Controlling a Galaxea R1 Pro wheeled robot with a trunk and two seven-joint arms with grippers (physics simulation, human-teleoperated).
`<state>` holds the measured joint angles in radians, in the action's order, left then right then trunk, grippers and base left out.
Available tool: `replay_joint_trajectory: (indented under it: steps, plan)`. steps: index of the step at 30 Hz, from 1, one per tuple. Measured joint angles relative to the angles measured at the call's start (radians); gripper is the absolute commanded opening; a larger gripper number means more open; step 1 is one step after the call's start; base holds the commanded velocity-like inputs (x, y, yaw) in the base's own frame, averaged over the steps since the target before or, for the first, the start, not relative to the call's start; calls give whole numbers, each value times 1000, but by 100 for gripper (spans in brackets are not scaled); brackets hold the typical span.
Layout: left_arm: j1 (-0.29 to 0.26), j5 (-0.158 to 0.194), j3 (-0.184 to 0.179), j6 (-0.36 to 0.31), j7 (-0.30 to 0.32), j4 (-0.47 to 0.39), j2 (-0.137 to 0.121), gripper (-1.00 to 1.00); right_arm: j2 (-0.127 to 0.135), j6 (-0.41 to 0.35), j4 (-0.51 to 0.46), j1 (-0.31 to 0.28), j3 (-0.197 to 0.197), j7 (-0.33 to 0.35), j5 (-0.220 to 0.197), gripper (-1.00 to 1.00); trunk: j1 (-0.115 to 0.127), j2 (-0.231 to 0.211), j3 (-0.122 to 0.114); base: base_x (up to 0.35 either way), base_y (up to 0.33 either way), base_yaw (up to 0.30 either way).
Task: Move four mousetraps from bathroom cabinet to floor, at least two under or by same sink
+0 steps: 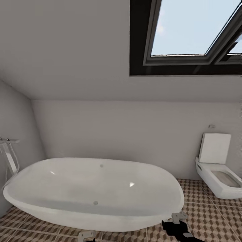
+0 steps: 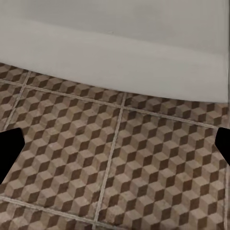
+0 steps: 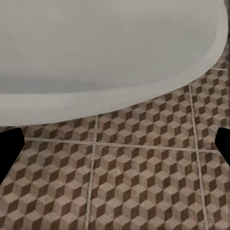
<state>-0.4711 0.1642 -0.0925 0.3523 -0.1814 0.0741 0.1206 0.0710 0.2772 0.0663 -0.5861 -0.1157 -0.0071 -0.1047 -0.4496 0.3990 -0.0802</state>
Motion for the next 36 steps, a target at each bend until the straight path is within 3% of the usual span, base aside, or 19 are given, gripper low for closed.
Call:
replay_joint_trajectory:
  steps: [21, 36]
  plan:
    - [0, 0, 0, 0, 0, 0, 0, 100, 0, 0, 0, 0, 0, -1, 0, 100, 0, 0, 22, 0, 0, -220]
    - [0, 0, 0, 0, 0, 0, 0, 100, 0, 0, 0, 0, 0, 0, 0, 100, 0, 0, 24, 0, 0, -270]
